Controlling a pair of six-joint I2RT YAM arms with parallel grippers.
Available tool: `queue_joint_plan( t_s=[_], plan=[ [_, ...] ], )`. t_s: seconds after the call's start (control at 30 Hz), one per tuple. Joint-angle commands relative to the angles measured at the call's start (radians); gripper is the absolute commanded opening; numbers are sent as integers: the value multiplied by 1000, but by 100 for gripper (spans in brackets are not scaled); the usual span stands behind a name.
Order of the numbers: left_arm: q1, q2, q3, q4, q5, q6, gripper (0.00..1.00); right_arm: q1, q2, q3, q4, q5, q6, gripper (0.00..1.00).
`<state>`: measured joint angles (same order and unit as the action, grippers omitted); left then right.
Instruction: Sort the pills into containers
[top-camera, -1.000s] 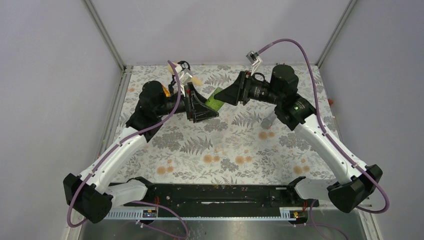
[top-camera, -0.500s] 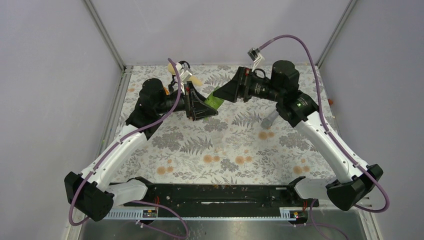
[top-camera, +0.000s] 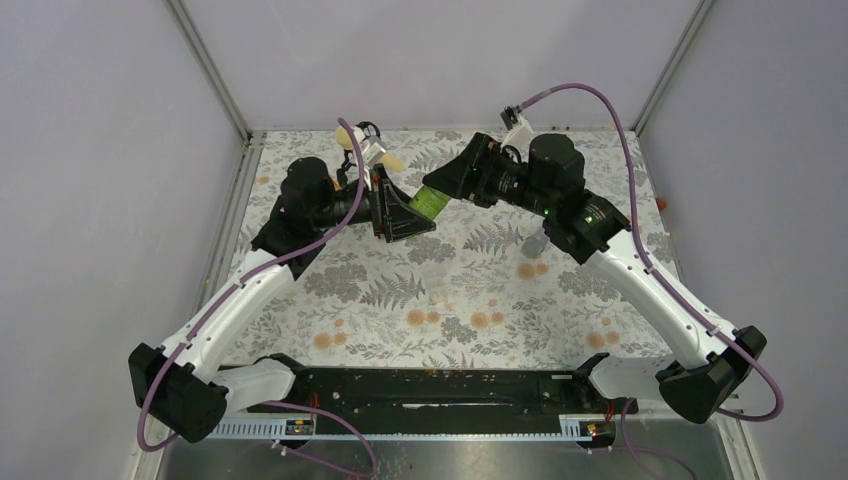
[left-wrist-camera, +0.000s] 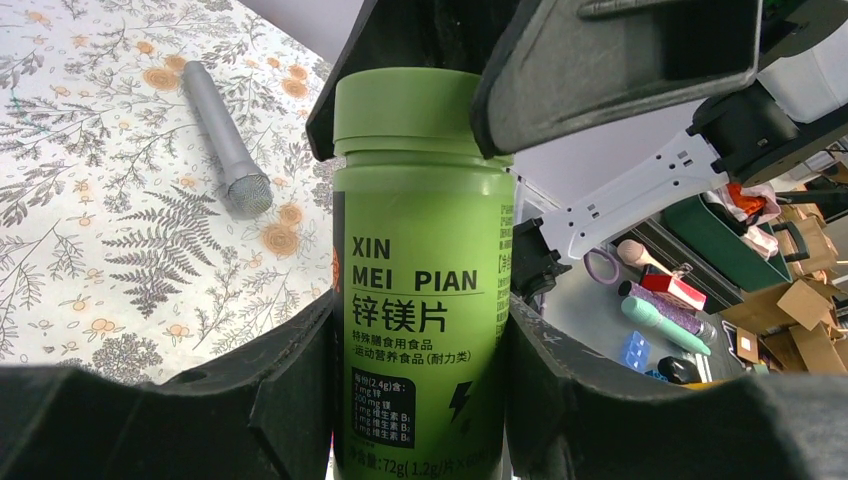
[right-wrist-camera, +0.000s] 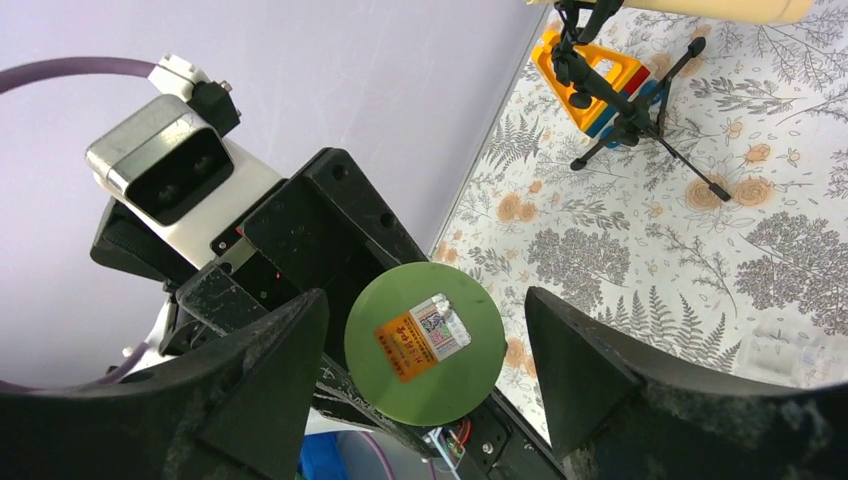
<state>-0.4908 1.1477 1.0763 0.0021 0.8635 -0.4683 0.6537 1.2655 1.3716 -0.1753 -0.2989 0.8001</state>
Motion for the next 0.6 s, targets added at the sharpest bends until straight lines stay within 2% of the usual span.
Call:
queue_joint_plan(
  t_s=[0.0, 0.23, 0.33, 0.43, 0.57],
  plan=[
    [3, -14, 16, 40, -17, 22, 0, 6, -14, 38, 23, 44, 57, 75],
    [3, -18, 23, 35, -25, 12, 0, 5, 9, 75, 2, -60, 51, 49],
    [4, -20, 24, 46, -16, -12, 0, 0, 11, 79, 4, -128, 9, 43],
    [3, -32, 43, 44, 3, -65, 0, -23, -12, 48, 62, -217, -69, 41],
    [3, -64, 30, 90, 65, -128, 0, -84, -52, -5, 211, -466, -155, 47]
  ],
)
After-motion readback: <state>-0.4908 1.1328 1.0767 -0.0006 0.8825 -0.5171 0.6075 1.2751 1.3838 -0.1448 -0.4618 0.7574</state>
